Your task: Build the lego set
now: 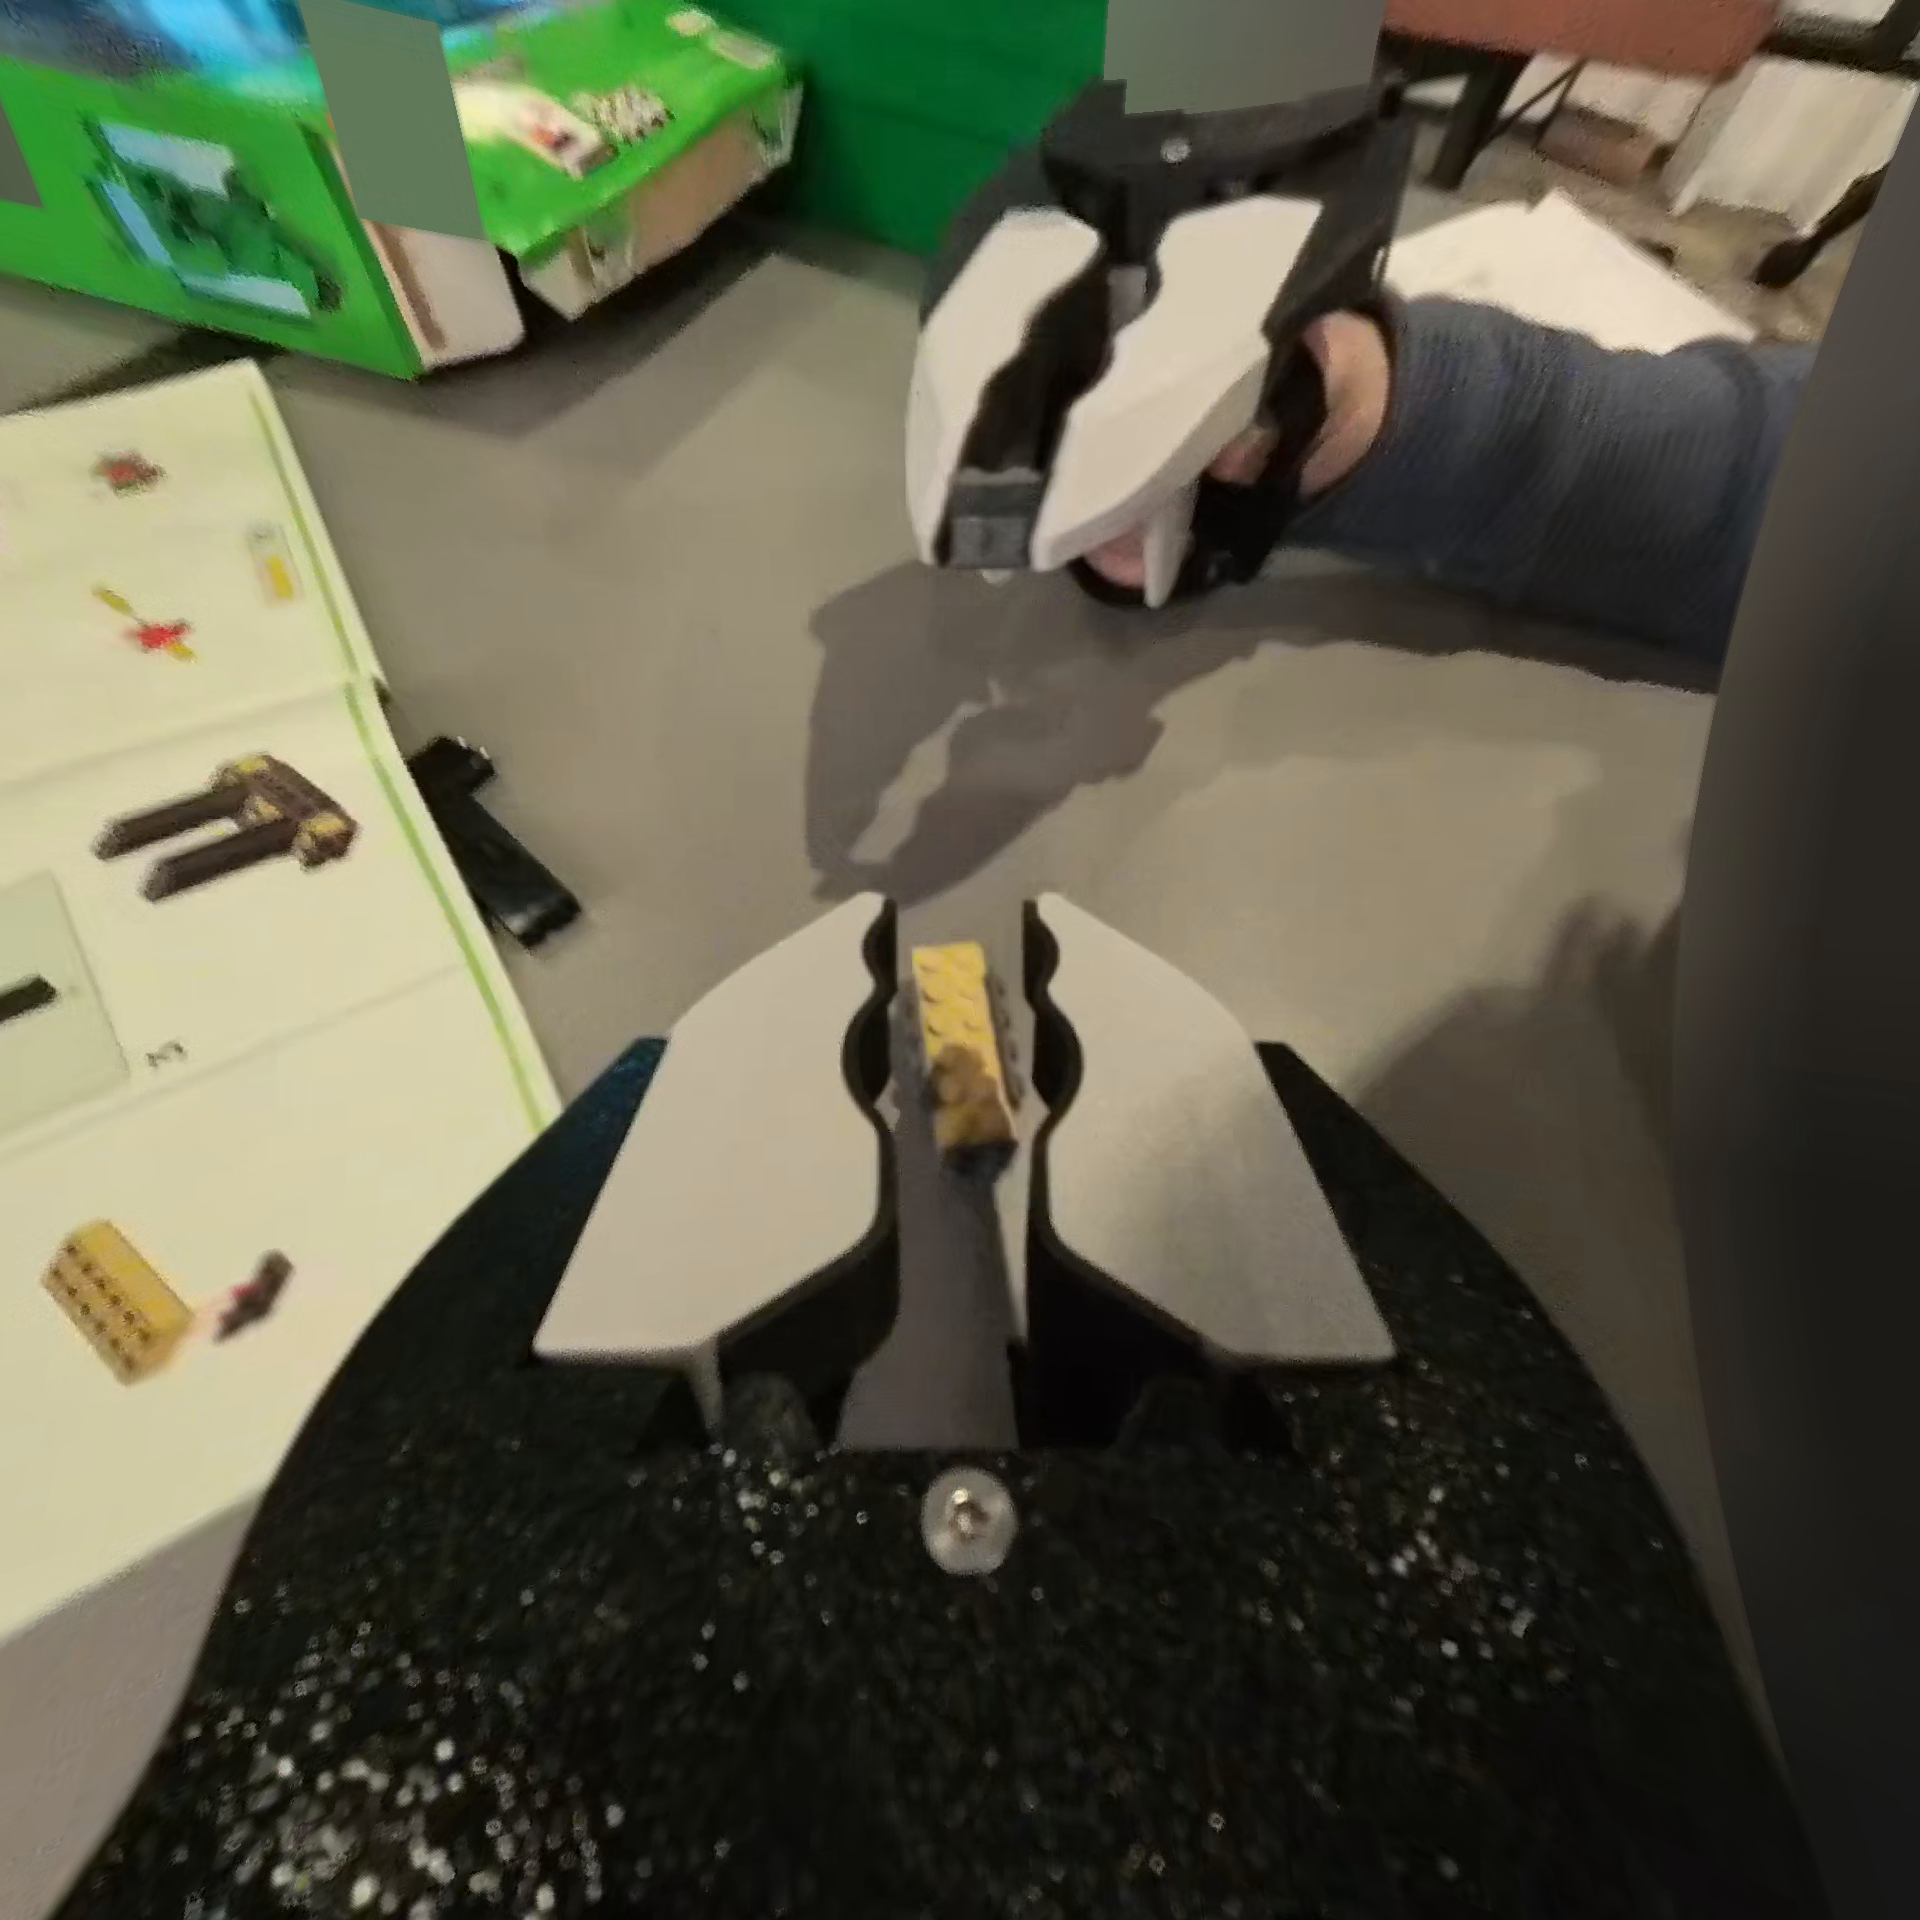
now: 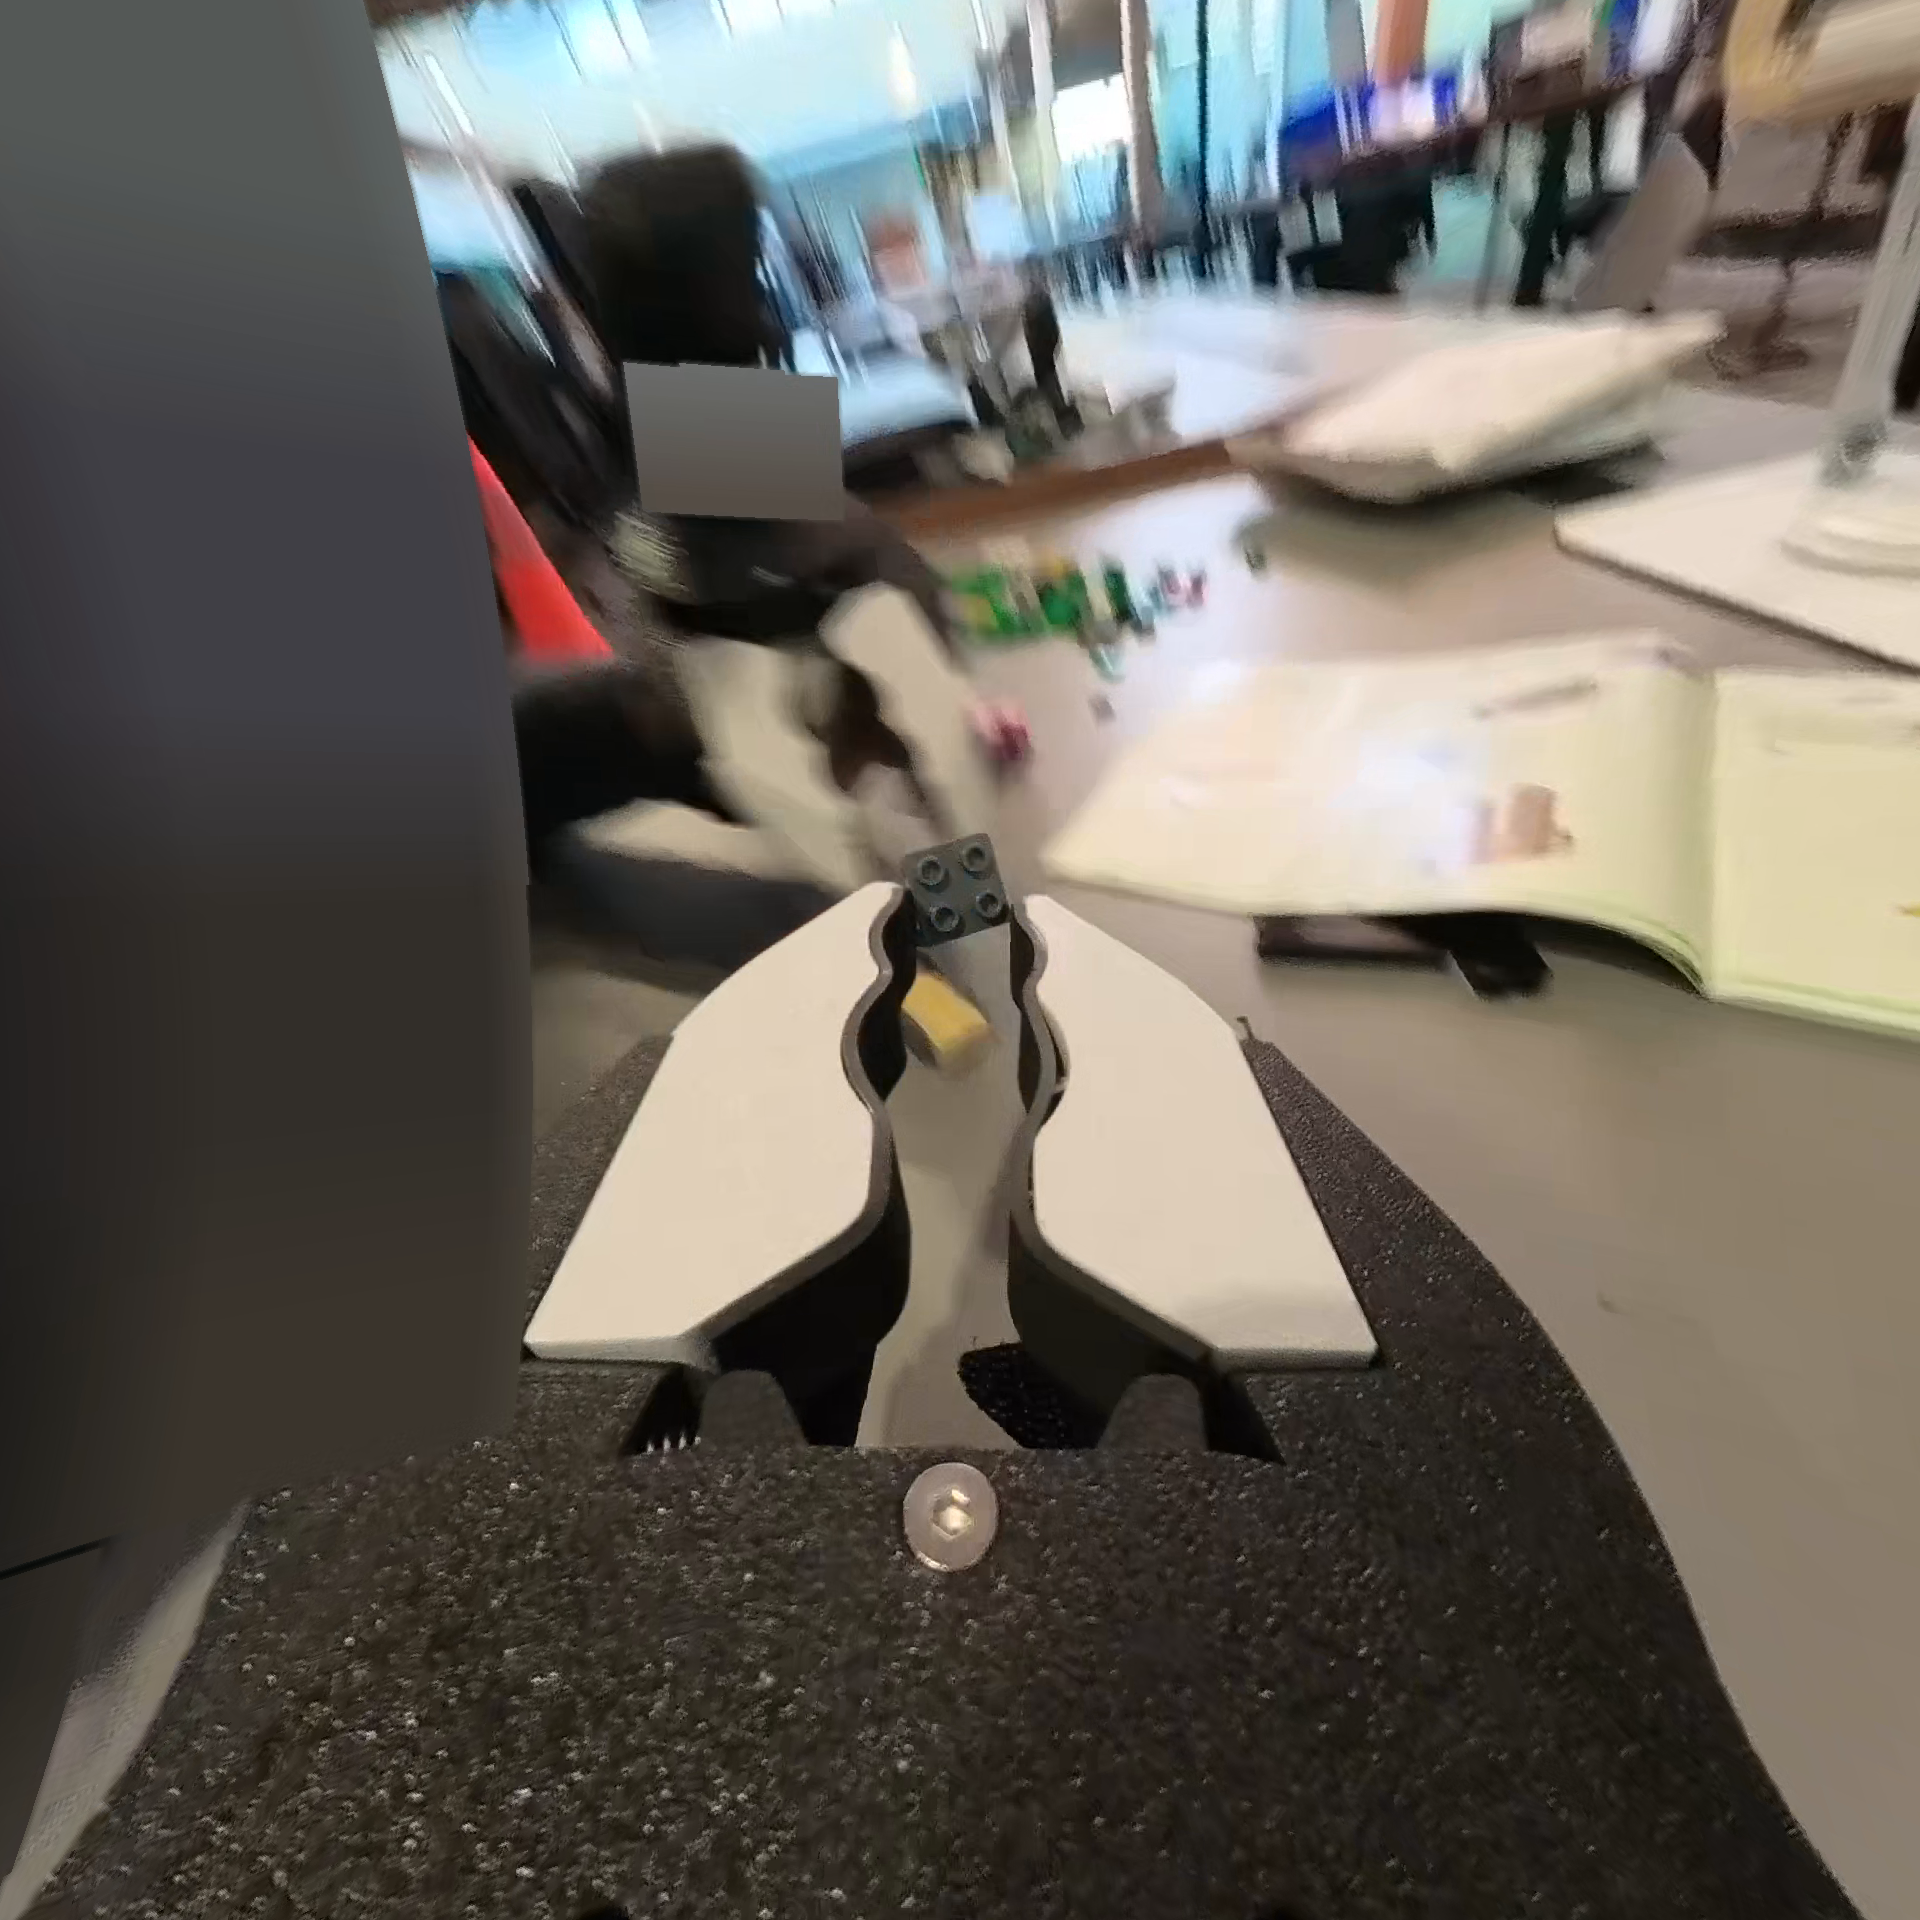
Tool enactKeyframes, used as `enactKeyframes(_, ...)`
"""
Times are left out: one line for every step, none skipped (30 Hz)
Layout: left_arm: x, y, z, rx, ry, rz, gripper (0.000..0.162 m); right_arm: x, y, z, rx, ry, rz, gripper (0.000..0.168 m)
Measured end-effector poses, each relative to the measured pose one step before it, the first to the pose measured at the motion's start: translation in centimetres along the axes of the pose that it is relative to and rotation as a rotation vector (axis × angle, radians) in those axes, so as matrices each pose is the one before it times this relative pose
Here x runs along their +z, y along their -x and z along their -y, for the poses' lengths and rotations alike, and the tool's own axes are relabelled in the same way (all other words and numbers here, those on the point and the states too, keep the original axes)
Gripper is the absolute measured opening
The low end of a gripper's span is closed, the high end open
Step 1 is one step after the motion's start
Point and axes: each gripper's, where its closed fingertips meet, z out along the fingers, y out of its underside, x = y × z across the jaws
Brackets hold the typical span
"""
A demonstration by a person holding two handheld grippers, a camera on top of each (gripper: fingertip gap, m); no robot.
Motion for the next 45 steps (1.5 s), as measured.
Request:
enactKeyframes(0.154, -0.368, -0.730, -0.0038, 0.0335, 0.0209, 0.026, 0.230, -0.194, -0.748, -0.0243, 0.0471, -0.0192, 0.016)
enactKeyframes(0.107, -0.088, -0.835, -0.0002, 0.0468, 0.0292, 0.029, 0.266, -0.205, -0.862, -0.0302, 0.0549, -0.0225, 0.016)
enactKeyframes(0.109, 0.011, -0.782, -0.0015, 0.0468, 0.0257, 0.035, 0.296, -0.113, -0.918, -0.0385, 0.0615, -0.0195, 0.016)
enactKeyframes(0.157, -0.047, -0.696, -0.0085, 0.0443, 0.0120, 0.039, 0.348, 0.055, -0.891, -0.0436, 0.0618, -0.0125, 0.016)
enactKeyframes(0.217, -0.149, -0.588, -0.0116, 0.0401, -0.0027, 0.042, 0.388, 0.309, -0.740, -0.0379, 0.0570, 0.0031, 0.016)
enactKeyframes(0.249, -0.108, -0.453, -0.0093, 0.0324, -0.0051, 0.043, 0.381, 0.350, -0.509, -0.0303, 0.0467, 0.0058, 0.016)
enactKeyframes(0.237, -0.017, -0.318, -0.0022, 0.0243, -0.0004, 0.044, 0.344, 0.198, -0.359, -0.0286, 0.0356, -0.0057, 0.016)
enactKeyframes(0.193, 0.070, -0.206, 0.0018, 0.0187, 0.0049, 0.043, 0.292, 0.212, -0.358, -0.0290, 0.0337, -0.0038, 0.016)
enactKeyframes(0.155, 0.050, -0.128, 0.0036, 0.0145, 0.0038, 0.043, 0.227, 0.186, -0.299, -0.0268, 0.0278, -0.0026, 0.016)
enactKeyframes(0.115, 0.025, -0.062, 0.0026, 0.0121, 0.0018, 0.043, 0.170, 0.108, -0.229, -0.0198, 0.0200, -0.0033, 0.016)
enactKeyframes(0.100, 0.043, -0.041, 0.0031, 0.0111, 0.0046, 0.041, 0.105, 0.128, -0.158, -0.0110, 0.0137, 0.0028, 0.016)
enactKeyframes(0.086, 0.080, -0.050, 0.0073, 0.0108, 0.0081, 0.039, 0.048, 0.074, -0.082, -0.0038, 0.0063, 0.0042, 0.017)
enactKeyframes(0.037, 0.048, -0.008, 0.0116, 0.0077, 0.0072, 0.036, -0.021, 0.072, 0.011, -0.0010, -0.0019, 0.0065, 0.017)
enactKeyframes(0.001, -0.016, 0.024, 0.0124, 0.0036, 0.0033, 0.025, -0.065, 0.156, 0.083, -0.0005, -0.0075, 0.0148, 0.017)
enactKeyframes(0.018, 0.008, 0.053, 0.0180, -0.0001, 0.0062, 0.024, -0.102, 0.221, 0.153, -0.0017, -0.0127, 0.0174, 0.016)
enactKeyframes(0.019, 0.038, 0.054, 0.0191, -0.0014, 0.0098, 0.024, -0.122, 0.230, 0.240, -0.0056, -0.0180, 0.0160, 0.016)
enactKeyframes(0.006, 0.053, 0.053, 0.0176, 0.0000, 0.0112, 0.024, -0.091, 0.185, 0.160, -0.0065, -0.0128, 0.0126, 0.016)
enactKeyframes(0.005, 0.043, 0.039, 0.0175, 0.0005, 0.0088, 0.024, -0.045, 0.094, -0.009, -0.0017, 0.0006, 0.0068, 0.016)
enactKeyframes(-0.001, 0.059, 0.046, 0.0171, 0.0008, 0.0080, 0.024, 0.035, 0.112, -0.199, 0.0012, 0.0138, 0.0093, 0.016)
enactKeyframes(0.007, 0.055, 0.039, 0.0172, 0.0018, 0.0078, 0.024, 0.082, 0.068, -0.317, 0.0017, 0.0207, 0.0063, 0.016)
enactKeyframes(-0.008, 0.034, 0.052, 0.0252, 0.0004, 0.0080, 0.024, 0.103, 0.003, -0.265, 0.0002, 0.0182, 0.0010, 0.017)
enactKeyframes(0.002, 0.066, 0.057, 0.0303, 0.0009, 0.0127, 0.024, 0.079, 0.096, -0.092, -0.0036, 0.0089, 0.0060, 0.017)
enactKeyframes(-0.006, 0.011, 0.081, 0.0373, -0.0010, 0.0110, 0.024, 0.051, 0.103, 0.013, -0.0046, 0.0008, 0.0059, 0.017)
enactKeyframes(-0.005, -0.088, 0.126, 0.0485, -0.0062, 0.0071, 0.024, 0.020, 0.073, -0.001, -0.0015, 0.0007, 0.0048, 0.017)
enactKeyframes(-0.002, 0.096, 0.077, 0.0396, -0.0022, 0.0216, 0.024, 0.015, 0.080, -0.012, 0.0005, 0.0011, 0.0077, 0.017)
enactKeyframes(-0.008, 0.009, 0.070, 0.0303, -0.0016, 0.0138, 0.024, 0.002, 0.051, -0.016, 0.0003, 0.0004, 0.0054, 0.017)
enactKeyframes(-0.005, -0.158, 0.114, 0.0250, -0.0052, -0.0016, 0.024, 0.011, 0.008, -0.014, 0.0000, 0.0012, 0.0014, 0.017)
enactKeyframes(-0.017, -0.031, 0.074, 0.0117, -0.0018, 0.0035, 0.024, 0.041, 0.004, -0.096, 0.0010, 0.0066, 0.0018, 0.017)
enactKeyframes(-0.002, -0.056, 0.074, 0.0069, -0.0025, -0.0012, 0.024, 0.074, 0.071, -0.132, -0.0007, 0.0102, 0.0058, 0.017)
enactKeyframes(-0.019, -0.121, 0.112, 0.0044, -0.0082, -0.0081, 0.024, 0.099, 0.031, -0.160, -0.0005, 0.0138, 0.0023, 0.017)
enactKeyframes(-0.044, -0.073, 0.186, 0.0022, -0.0132, -0.0061, 0.024, 0.095, 0.037, -0.149, 0.0023, 0.0138, 0.0024, 0.017)
enactKeyframes(-0.070, -0.033, 0.195, 0.0036, -0.0141, -0.0019, 0.024, 0.020, 0.018, -0.007, 0.0041, 0.0011, 0.0031, 0.017)
enactKeyframes(-0.083, -0.011, 0.163, 0.0061, -0.0107, -0.0016, 0.024, -0.014, -0.011, -0.002, 0.0021, -0.0018, 0.0008, 0.017)
enactKeyframes(-0.073, 0.009, 0.107, 0.0069, -0.0058, 0.0006, 0.024, -0.018, -0.002, -0.017, 0.0014, 0.0000, 0.0006, 0.017)
enactKeyframes(-0.049, 0.069, 0.041, 0.0043, -0.0004, 0.0047, 0.024, -0.012, -0.005, -0.012, -0.0001, 0.0002, -0.0001, 0.017)
enactKeyframes(-0.027, -0.001, 0.007, 0.0032, 0.0011, -0.0003, 0.024, -0.002, -0.002, 0.002, -0.0015, -0.0004, -0.0015, 0.017)
enactKeyframes(0.003, -0.053, 0.016, 0.0008, 0.0005, -0.0044, 0.024, -0.012, 0.015, -0.007, -0.0020, 0.0000, -0.0002, 0.017)
enactKeyframes(0.006, -0.071, 0.013, -0.0016, 0.0005, -0.0054, 0.024, -0.023, 0.014, -0.018, -0.0011, 0.0001, -0.0006, 0.018)
enactKeyframes(0.017, -0.078, 0.004, -0.0029, -0.0002, -0.0065, 0.024, -0.039, 0.000, -0.037, 0.0005, 0.0007, -0.0007, 0.018)
enactKeyframes(0.019, -0.090, -0.010, -0.0048, -0.0012, -0.0076, 0.024, -0.057, 0.002, -0.057, 0.0023, 0.0012, -0.0007, 0.018)
enactKeyframes(0.016, -0.086, -0.014, -0.0068, -0.0010, -0.0085, 0.024, -0.064, -0.017, -0.066, 0.0023, 0.0016, -0.0015, 0.020)
enactKeyframes(0.013, -0.061, -0.037, -0.0074, -0.0002, -0.0065, 0.024, -0.069, -0.075, -0.069, 0.0031, 0.0012, -0.0051, 0.025)
enactKeyframes(-0.021, -0.019, -0.033, -0.0058, -0.0006, -0.0035, 0.024, -0.073, -0.025, -0.094, 0.0019, 0.0024, -0.0017, 0.027)
enactKeyframes(-0.024, -0.001, -0.012, -0.0042, -0.0009, -0.0017, 0.024, -0.081, 0.016, -0.078, 0.0014, 0.0013, 0.0003, 0.027)
enactKeyframes(-0.042, 0.029, -0.034, -0.0033, 0.0001, 0.0002, 0.024, -0.069, -0.027, -0.060, 0.0004, 0.0000, -0.0013, 0.028)
